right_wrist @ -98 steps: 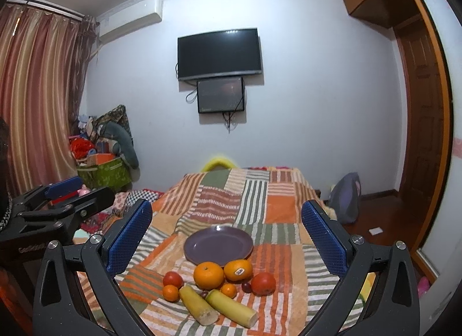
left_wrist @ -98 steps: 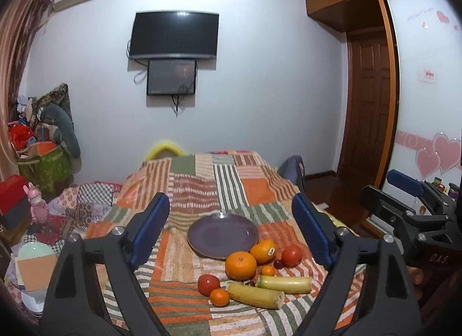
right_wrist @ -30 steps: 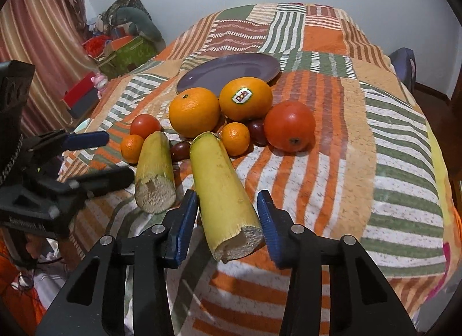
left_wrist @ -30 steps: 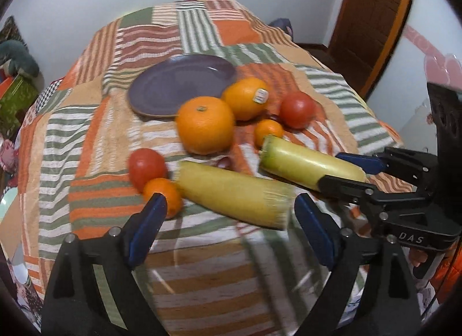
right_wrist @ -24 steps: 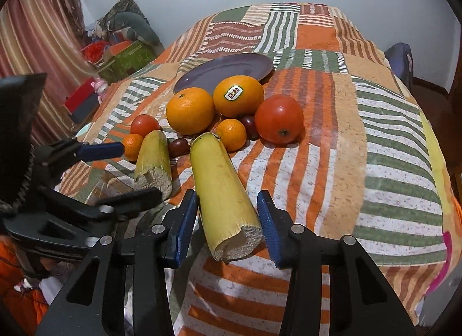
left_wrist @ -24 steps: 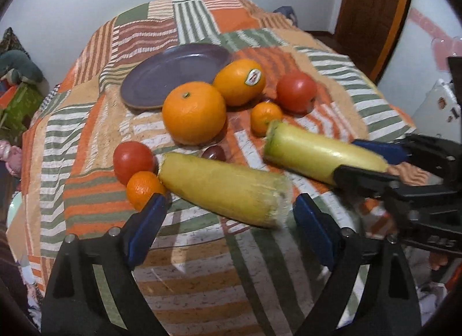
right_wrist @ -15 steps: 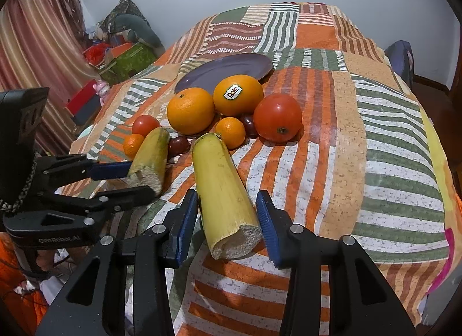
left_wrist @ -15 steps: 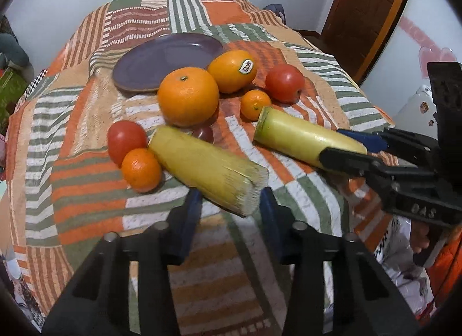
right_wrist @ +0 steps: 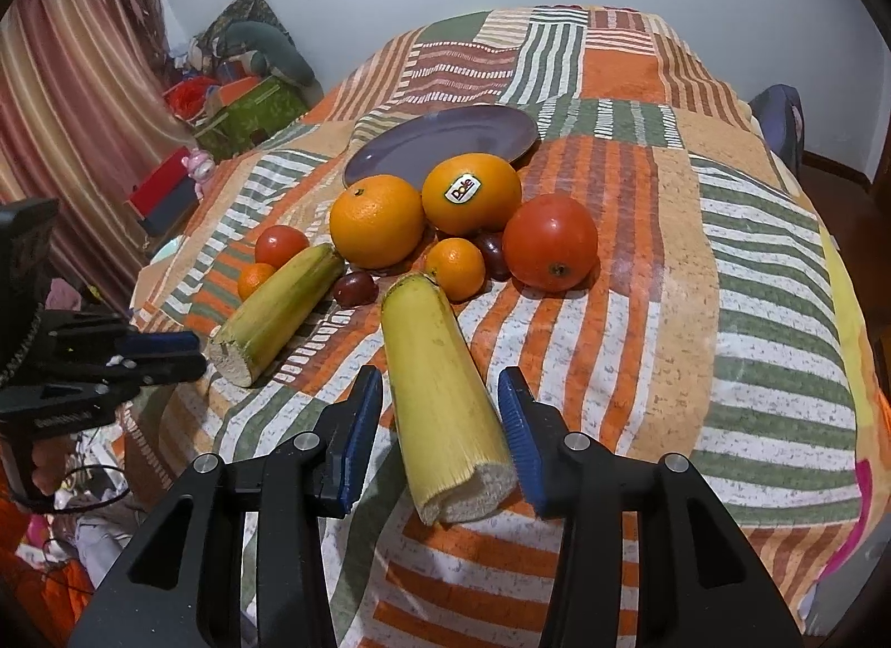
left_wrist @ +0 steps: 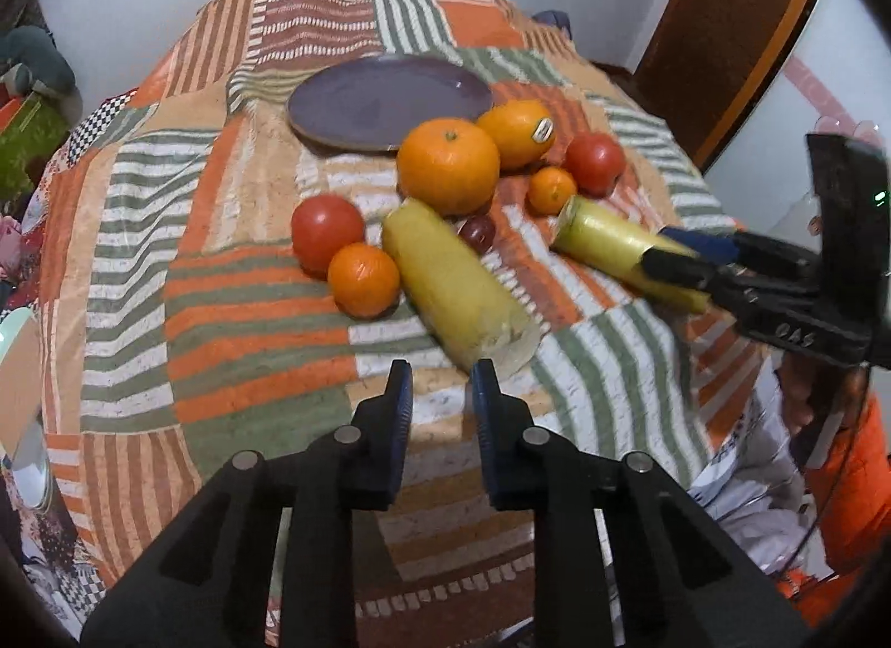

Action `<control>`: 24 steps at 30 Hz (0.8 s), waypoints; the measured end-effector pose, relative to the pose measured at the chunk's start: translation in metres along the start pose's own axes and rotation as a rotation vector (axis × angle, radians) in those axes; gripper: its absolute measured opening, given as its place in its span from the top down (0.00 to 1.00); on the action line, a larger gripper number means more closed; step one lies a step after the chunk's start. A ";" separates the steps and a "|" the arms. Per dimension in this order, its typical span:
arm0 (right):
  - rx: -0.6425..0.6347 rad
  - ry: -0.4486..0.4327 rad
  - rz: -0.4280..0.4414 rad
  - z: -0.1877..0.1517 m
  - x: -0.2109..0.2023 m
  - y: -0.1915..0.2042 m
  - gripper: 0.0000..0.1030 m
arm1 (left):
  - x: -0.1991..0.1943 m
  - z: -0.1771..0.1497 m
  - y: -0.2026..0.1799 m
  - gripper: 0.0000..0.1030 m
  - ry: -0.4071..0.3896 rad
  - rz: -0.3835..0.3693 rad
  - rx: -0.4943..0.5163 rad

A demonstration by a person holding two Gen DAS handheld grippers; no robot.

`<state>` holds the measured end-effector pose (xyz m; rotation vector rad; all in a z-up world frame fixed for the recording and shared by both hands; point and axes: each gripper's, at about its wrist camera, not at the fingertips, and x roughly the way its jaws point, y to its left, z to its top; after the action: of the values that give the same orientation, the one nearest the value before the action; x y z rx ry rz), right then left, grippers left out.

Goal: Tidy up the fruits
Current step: 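Close left tool on a yellow cylinder while right tool grasps the other cylinder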

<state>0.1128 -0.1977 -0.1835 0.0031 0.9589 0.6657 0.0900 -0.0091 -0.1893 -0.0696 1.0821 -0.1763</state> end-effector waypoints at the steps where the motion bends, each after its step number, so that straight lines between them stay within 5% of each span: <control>1: 0.000 0.004 0.002 0.002 0.002 0.000 0.60 | -0.001 0.004 -0.001 0.68 -0.009 -0.008 -0.004; 4: -0.018 0.020 -0.010 0.007 0.007 0.003 0.60 | 0.004 0.014 -0.005 0.48 -0.023 -0.001 -0.021; 7: -0.044 0.036 -0.024 0.009 0.013 0.007 0.60 | 0.016 0.023 -0.006 0.39 -0.019 -0.013 -0.053; 14: -0.072 0.066 -0.055 0.010 0.028 0.009 0.57 | 0.047 0.025 -0.010 0.39 0.013 0.030 -0.075; 24: -0.060 0.051 -0.064 0.009 0.021 0.009 0.65 | 0.049 0.018 -0.007 0.50 0.023 -0.038 -0.081</control>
<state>0.1228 -0.1769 -0.1913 -0.0980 0.9832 0.6374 0.1277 -0.0247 -0.2224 -0.1609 1.1114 -0.1682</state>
